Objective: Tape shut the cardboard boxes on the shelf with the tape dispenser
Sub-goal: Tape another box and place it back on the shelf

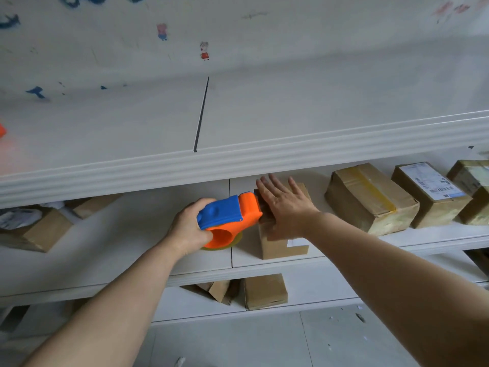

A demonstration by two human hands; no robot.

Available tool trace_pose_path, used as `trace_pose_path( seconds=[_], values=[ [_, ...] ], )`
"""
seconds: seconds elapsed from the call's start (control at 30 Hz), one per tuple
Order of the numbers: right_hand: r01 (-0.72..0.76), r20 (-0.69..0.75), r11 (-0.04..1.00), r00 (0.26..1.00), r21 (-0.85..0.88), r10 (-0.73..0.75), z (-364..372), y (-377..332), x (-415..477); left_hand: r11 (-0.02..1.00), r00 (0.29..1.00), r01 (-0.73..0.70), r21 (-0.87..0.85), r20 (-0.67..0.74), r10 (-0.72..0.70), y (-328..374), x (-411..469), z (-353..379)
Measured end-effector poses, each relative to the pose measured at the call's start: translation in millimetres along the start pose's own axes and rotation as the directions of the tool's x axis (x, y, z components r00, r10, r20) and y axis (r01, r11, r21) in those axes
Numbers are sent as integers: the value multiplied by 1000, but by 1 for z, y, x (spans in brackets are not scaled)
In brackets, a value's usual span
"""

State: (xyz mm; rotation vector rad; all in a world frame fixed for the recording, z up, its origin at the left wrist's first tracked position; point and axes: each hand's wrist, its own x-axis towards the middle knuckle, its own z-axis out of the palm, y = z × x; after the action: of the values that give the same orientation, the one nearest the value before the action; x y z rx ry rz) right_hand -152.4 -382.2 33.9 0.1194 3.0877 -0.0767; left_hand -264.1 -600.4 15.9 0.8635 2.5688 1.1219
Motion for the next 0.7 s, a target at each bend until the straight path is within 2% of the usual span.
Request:
trace_pose_path(
  seconds=[0.07, 0.27, 0.43, 0.7],
  values=[
    [-2, 67, 1000, 998, 8, 2, -1, 1, 13, 1000, 1000, -11, 0, 19, 11, -3, 2, -5],
    [-39, 59, 999, 998, 9, 38, 5, 5, 23, 999, 994, 29, -27, 108, -26, -26, 4, -18],
    [-86, 102, 996, 991, 18, 84, 1, 14, 18, 995, 995, 87, 45, 44, -89, -61, -15, -29],
    [-121, 142, 991, 982, -51, 127, 0, 0, 16, 995, 997, 80, 60, -7, -80, -59, -15, -39]
  ],
)
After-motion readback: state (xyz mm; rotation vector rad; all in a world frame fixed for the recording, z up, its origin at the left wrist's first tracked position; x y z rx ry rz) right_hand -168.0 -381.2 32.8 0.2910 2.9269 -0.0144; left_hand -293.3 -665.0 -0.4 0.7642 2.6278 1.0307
